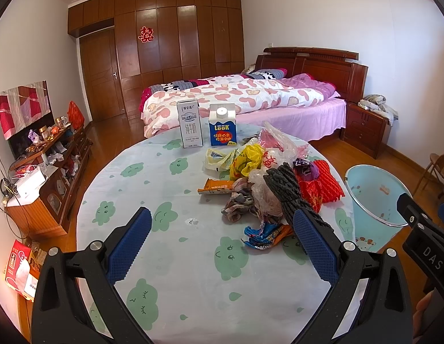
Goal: Collect trash
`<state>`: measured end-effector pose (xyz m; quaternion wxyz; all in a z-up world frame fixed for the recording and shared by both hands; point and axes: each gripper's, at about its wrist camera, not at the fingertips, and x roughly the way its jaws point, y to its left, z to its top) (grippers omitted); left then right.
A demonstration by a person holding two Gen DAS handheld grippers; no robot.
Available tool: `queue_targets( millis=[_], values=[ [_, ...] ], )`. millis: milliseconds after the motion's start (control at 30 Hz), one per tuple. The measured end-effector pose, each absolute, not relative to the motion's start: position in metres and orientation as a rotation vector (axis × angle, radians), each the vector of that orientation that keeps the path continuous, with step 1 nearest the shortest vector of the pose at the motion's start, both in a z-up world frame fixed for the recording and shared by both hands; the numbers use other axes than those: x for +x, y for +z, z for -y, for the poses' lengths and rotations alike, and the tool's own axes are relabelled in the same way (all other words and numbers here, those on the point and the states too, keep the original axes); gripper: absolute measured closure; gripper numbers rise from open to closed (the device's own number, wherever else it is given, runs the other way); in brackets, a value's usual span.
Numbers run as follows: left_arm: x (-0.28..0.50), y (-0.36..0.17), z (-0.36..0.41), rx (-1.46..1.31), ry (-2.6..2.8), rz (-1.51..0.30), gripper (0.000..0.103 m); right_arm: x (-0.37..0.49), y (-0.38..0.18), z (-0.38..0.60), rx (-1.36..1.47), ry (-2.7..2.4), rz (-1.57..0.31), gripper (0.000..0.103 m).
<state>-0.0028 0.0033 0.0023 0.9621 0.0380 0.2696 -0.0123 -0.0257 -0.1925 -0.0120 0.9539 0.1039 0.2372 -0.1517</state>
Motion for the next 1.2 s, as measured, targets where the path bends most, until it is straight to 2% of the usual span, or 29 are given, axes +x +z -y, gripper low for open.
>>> queue_targets(
  millis=[933, 1200],
  values=[
    [-0.003, 0.003, -0.005, 0.073, -0.025, -0.553, 0.006, -0.025, -0.013, 0.191, 0.212, -0.309, -0.485, 0.005],
    [0.007, -0.017, -0.017, 0.070, -0.019, -0.603, 0.006, -0.021, -0.015, 0.196, 0.203, -0.274, -0.475, 0.005]
  ],
)
